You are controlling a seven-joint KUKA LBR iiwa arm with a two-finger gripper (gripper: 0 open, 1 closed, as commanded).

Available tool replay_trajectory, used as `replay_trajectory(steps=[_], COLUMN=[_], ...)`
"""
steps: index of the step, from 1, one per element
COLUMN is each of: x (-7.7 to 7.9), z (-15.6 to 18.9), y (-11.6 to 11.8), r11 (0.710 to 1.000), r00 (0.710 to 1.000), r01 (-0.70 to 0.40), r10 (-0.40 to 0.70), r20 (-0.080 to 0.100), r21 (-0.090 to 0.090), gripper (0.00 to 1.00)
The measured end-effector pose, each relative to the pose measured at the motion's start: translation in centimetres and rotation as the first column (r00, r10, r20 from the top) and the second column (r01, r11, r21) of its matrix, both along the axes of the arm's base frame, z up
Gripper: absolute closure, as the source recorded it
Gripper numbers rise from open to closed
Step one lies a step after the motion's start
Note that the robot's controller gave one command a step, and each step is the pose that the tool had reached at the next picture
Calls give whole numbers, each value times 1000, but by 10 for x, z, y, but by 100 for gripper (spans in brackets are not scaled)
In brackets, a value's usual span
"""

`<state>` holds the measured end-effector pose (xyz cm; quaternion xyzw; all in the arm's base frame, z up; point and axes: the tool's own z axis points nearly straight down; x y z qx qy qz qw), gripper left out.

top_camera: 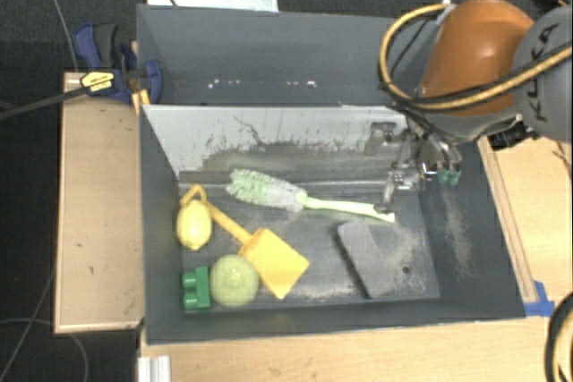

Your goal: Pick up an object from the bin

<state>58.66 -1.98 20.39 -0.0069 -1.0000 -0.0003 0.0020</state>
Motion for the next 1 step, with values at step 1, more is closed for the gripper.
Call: replay_trajectory(steps=[1], x=[2], z=[4], y=[0], r11=[1000], r00=[1000], r01=[-1], r10=[1], r20=[7], r21=[0], gripper=[0])
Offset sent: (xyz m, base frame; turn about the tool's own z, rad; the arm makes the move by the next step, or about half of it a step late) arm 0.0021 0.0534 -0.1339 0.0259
